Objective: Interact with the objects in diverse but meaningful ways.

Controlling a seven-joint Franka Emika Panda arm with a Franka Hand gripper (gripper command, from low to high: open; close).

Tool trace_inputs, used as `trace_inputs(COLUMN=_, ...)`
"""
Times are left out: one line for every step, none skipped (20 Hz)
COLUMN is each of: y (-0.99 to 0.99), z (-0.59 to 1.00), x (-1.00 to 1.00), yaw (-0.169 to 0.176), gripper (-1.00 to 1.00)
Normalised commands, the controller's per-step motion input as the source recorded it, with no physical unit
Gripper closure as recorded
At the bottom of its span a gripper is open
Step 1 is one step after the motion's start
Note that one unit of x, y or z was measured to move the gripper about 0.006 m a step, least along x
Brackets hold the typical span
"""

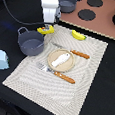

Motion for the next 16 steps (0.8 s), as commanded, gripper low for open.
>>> trace_inputs(y=0.00, z=-0.36, x=-0.18, yaw=0.089, gripper=-1.00)
trace_inputs(y=0.00, z=-0.37, x=-0.17, yaw=0.088, gripper=-1.00)
trace_inputs(y=0.00, z=-0.39, x=-0.18, yaw=0.086, gripper=-1.00)
trace_inputs(y=0.00, z=-0.38, x=-0.15, yaw=0.085, gripper=-1.00)
trace_inputs(y=0.00, z=-0.39, x=-0.13, yaw=0.085, gripper=-1.00)
trace_inputs(y=-0.01, z=-0.40, x=-0.18, yaw=0.084, gripper=-1.00)
trace_inputs(y=0.00, z=-0.40, x=-0.18, yaw=0.083, gripper=-1.00)
trace_inputs(y=-0.01, z=-0.39, x=-0.18, yaw=0.084, gripper=-1.00)
trace_inputs(y=-0.01, z=-0.38, x=-0.19, yaw=0.084, gripper=-1.00)
trace_inputs(y=-0.03, z=-0.37, x=-0.20, yaw=0.081, gripper=-1.00)
trace_inputs(y=-0.03, z=-0.34, x=-0.19, yaw=0.081, gripper=-1.00)
trace_inputs(y=-0.05, z=-0.33, x=-0.19, yaw=0.081, gripper=1.00)
trace_inputs(y=-0.03, z=-0.25, x=-0.17, yaw=0.079, gripper=1.00)
trace_inputs(y=-0.02, z=-0.15, x=-0.11, yaw=0.076, gripper=1.00)
trace_inputs(y=0.00, z=-0.10, x=-0.09, yaw=0.076, gripper=1.00)
trace_inputs(y=-0.02, z=-0.02, x=-0.10, yaw=0.077, gripper=1.00)
